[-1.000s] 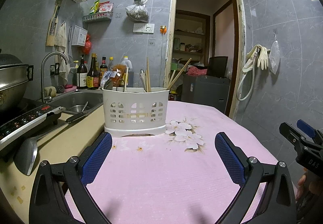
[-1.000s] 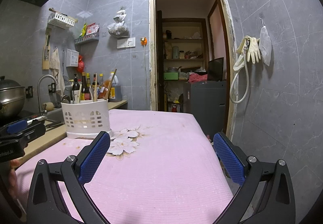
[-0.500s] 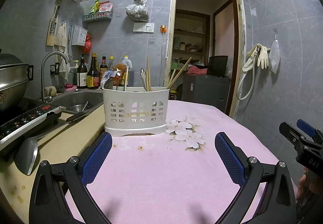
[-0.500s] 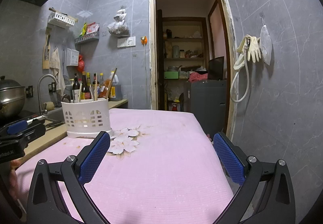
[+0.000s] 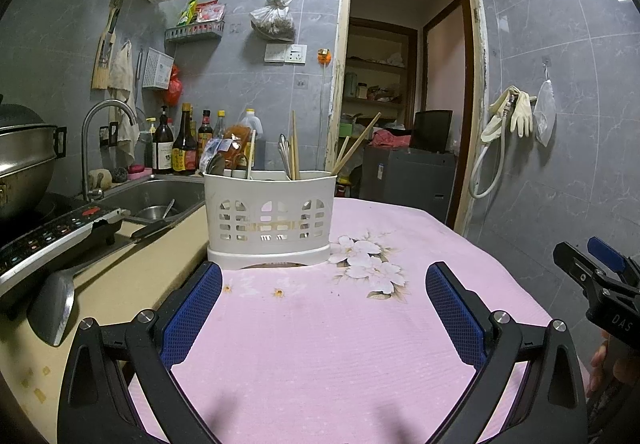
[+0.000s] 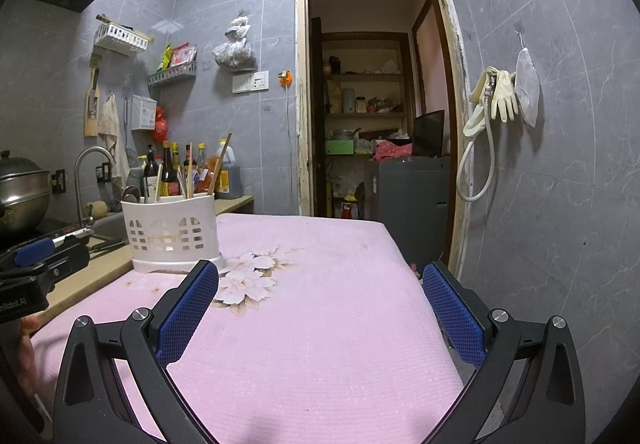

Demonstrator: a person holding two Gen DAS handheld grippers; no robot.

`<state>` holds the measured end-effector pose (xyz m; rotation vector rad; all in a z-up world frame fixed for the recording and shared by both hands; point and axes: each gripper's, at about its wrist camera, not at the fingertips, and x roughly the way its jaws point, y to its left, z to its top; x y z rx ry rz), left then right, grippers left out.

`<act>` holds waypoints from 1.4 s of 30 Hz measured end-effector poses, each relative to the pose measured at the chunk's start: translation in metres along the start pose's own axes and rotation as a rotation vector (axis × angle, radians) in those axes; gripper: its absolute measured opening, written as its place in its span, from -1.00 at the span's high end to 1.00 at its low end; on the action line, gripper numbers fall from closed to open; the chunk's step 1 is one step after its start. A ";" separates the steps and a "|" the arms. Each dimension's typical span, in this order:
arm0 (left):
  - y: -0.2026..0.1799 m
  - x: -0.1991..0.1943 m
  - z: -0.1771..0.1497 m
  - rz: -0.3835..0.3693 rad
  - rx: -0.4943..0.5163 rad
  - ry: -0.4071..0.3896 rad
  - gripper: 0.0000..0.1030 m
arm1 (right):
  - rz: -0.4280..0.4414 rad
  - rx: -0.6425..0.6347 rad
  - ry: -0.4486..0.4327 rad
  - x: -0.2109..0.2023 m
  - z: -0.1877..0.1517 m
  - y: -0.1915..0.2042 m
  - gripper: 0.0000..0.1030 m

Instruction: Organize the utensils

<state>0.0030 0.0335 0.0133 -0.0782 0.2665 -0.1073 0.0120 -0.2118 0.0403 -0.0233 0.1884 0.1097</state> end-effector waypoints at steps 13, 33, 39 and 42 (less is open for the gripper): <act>0.001 0.000 -0.001 0.001 0.000 0.001 -0.94 | -0.001 0.001 0.003 0.000 0.000 0.001 -1.00; 0.001 0.002 -0.006 0.016 -0.018 0.012 -0.94 | 0.000 0.001 0.006 0.000 -0.001 0.001 -1.00; 0.000 0.002 -0.006 0.035 -0.013 0.016 -0.94 | 0.001 0.001 0.006 0.000 -0.001 0.001 -1.00; -0.001 0.002 -0.007 0.041 -0.013 0.020 -0.94 | 0.001 0.000 0.005 0.000 -0.001 0.001 -1.00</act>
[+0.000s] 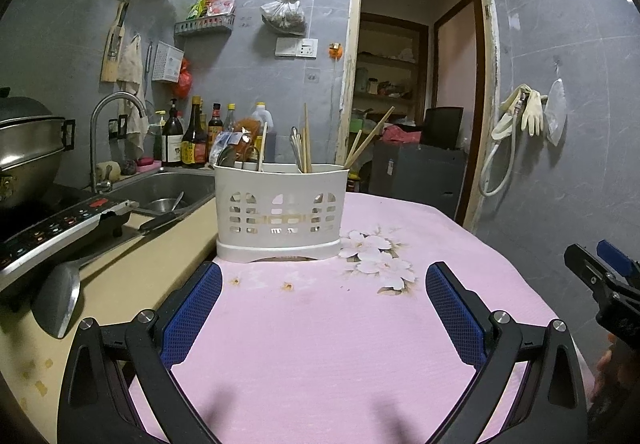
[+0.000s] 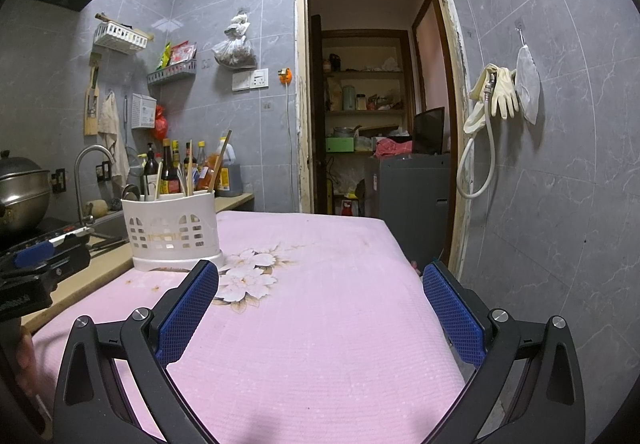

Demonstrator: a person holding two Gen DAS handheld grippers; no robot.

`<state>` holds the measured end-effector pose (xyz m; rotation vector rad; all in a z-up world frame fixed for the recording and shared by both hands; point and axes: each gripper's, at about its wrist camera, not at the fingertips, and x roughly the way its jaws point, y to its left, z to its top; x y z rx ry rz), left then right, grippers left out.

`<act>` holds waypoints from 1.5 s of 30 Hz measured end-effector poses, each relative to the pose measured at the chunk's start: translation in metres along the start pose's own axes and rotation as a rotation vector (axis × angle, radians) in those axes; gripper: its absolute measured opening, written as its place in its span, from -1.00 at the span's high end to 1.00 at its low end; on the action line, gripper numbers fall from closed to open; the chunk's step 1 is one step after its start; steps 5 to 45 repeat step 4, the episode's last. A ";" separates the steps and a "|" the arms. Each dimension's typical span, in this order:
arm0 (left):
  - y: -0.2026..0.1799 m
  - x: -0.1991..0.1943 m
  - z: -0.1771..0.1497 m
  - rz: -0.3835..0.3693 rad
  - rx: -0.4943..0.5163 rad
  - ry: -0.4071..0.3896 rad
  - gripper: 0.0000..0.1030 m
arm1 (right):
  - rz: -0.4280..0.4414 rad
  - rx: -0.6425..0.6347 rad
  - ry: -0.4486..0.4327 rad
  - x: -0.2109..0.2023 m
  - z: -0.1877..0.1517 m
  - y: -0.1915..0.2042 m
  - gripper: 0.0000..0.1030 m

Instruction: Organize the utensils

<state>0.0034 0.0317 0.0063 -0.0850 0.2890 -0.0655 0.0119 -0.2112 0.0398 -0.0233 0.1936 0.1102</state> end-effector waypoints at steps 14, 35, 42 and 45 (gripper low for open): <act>0.000 0.001 0.001 0.001 0.000 0.001 -0.94 | 0.000 0.002 0.002 0.001 0.000 0.000 -1.00; 0.000 0.001 0.001 0.001 0.000 0.001 -0.94 | 0.000 0.002 0.002 0.001 0.000 0.000 -1.00; 0.000 0.001 0.001 0.001 0.000 0.001 -0.94 | 0.000 0.002 0.002 0.001 0.000 0.000 -1.00; 0.000 0.001 0.001 0.001 0.000 0.001 -0.94 | 0.000 0.002 0.002 0.001 0.000 0.000 -1.00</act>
